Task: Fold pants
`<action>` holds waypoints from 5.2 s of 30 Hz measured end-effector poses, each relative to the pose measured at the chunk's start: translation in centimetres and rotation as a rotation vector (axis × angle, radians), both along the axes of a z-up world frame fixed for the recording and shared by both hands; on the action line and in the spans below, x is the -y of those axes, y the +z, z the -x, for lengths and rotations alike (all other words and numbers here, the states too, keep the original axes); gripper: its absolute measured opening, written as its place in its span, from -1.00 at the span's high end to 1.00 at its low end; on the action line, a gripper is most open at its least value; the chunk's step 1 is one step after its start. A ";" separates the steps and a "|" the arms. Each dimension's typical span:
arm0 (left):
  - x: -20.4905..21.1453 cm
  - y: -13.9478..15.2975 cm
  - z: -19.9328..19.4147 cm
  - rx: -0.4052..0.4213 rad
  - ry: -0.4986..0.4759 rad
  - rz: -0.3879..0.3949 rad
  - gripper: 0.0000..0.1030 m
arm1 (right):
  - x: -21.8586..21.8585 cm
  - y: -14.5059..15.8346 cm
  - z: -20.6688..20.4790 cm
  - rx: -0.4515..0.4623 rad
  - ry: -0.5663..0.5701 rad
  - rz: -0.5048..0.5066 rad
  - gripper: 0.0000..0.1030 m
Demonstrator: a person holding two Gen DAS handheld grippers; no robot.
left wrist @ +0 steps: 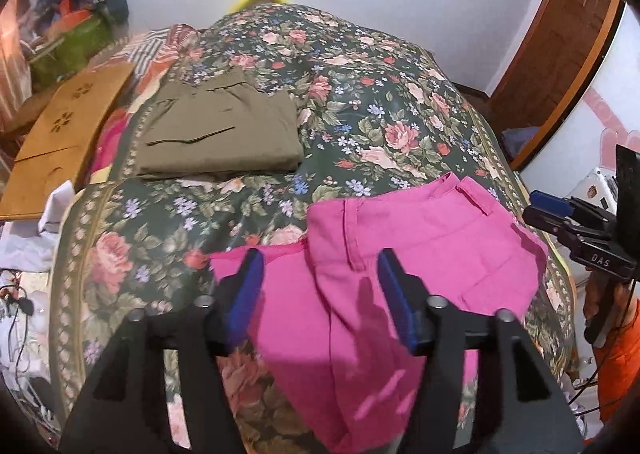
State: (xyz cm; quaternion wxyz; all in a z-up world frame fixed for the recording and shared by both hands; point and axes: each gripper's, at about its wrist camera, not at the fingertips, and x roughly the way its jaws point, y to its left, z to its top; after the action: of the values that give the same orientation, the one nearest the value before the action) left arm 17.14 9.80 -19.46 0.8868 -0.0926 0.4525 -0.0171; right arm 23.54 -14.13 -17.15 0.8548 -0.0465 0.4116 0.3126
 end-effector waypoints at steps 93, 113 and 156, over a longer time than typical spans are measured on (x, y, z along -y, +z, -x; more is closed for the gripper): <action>-9.9 7.4 -4.9 0.261 0.045 0.008 0.77 | -11.3 7.2 -5.9 0.109 0.224 -0.195 0.74; -19.9 0.8 -15.0 0.194 0.089 -0.016 0.77 | -21.9 3.0 -14.6 0.093 0.264 -0.160 0.74; -20.5 2.2 -8.5 0.133 0.242 -0.085 0.17 | -18.1 3.6 -14.4 0.102 0.138 0.001 0.16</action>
State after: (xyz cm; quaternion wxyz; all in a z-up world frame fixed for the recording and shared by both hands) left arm 25.60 30.27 -17.22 0.9135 -0.1075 0.3786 0.1031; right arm 37.96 3.92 -13.52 0.8511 -0.0910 0.3633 0.3680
